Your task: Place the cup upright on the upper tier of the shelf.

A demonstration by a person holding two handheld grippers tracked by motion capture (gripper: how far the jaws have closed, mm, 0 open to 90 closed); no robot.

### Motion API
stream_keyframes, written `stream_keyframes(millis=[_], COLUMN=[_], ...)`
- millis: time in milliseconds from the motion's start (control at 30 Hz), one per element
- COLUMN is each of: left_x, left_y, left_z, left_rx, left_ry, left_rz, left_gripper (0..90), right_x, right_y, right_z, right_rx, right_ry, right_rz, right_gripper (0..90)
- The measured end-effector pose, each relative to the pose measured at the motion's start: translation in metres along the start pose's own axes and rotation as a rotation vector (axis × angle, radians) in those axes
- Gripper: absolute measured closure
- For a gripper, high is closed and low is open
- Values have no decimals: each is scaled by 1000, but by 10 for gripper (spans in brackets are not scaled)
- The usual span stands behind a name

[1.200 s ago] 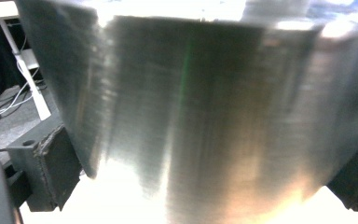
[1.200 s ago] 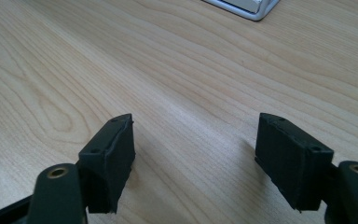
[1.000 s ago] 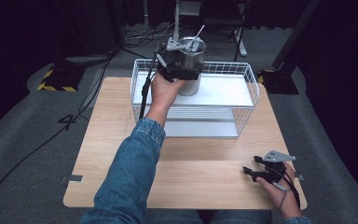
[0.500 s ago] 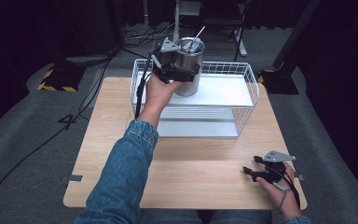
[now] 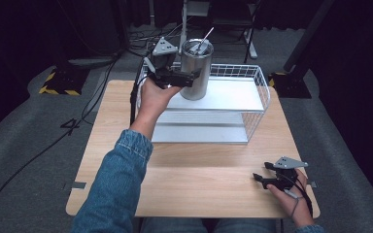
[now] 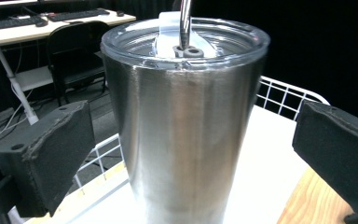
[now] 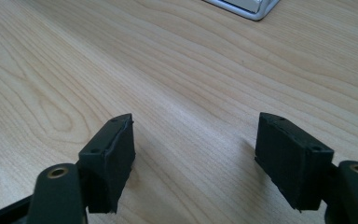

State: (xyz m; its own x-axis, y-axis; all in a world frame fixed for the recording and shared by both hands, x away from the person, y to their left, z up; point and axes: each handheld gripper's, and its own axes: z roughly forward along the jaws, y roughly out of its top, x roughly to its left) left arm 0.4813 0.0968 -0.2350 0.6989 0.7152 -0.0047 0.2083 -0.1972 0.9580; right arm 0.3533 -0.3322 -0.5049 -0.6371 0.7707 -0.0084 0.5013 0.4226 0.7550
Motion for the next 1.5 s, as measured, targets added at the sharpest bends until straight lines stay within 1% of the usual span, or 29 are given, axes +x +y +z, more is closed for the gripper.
stream_keyframes(millis=[133, 233, 267, 400, 500, 567, 633, 900, 967, 1033, 1133, 1267, 1367, 1400, 1500], left_x=[-2, -4, -6, -11, -15, -17, -19, -23, -25, -27, -30, -33, -33, -33, -33], left_y=[-1, -2, -3, -4, -8, -12, -16, -33, -37, -42, -47, -57, -66, -69, -79], left_z=[-15, -28, -33, -50, -62, -70, -77, -111, -117, -125, -133, -141, -145, -146, -150], left_rx=[-1, -18, -17, -34, -53, -49, -46, -40, -32, -34, -35, -24, -17, -16, 0], left_ry=[-2, -13, -17, -31, -48, -58, -61, -42, -40, -43, -46, -51, -57, -59, -59], left_rz=[16, 14, 15, 24, 23, 28, 24, 37, 43, 49, 60, 80, 80, 74, 83], left_gripper=[0, 0, 0, 0, 0, 0, 0, 0, 0, 0, 0, 0, 0, 0, 0], right_x=[0, 0, 0, 0, 0, 0, 0, 0, 0, 0, 0, 0, 0, 0, 0], right_y=[0, 0, 0, 0, 0, 0, 0, 0, 0, 0, 0, 0, 0, 0, 0], right_z=[0, 0, 0, 0, 0, 0, 0, 0, 0, 0, 0, 0, 0, 0, 0], right_rx=[0, 0, 0, 0, 0, 0, -1, 0, -1, -1, -1, -1, -1, -1, -1], right_ry=[1, 1, 1, 1, 1, 1, 2, 7, 8, 11, 11, 11, 11, 11, 11], right_rz=[0, 0, 0, 1, 0, 0, -3, -3, -3, -5, -5, -4, -4, -5, -4], right_gripper=[288, 287, 287, 287, 288, 289, 297, 303, 303, 303, 303, 303, 303, 303, 303])
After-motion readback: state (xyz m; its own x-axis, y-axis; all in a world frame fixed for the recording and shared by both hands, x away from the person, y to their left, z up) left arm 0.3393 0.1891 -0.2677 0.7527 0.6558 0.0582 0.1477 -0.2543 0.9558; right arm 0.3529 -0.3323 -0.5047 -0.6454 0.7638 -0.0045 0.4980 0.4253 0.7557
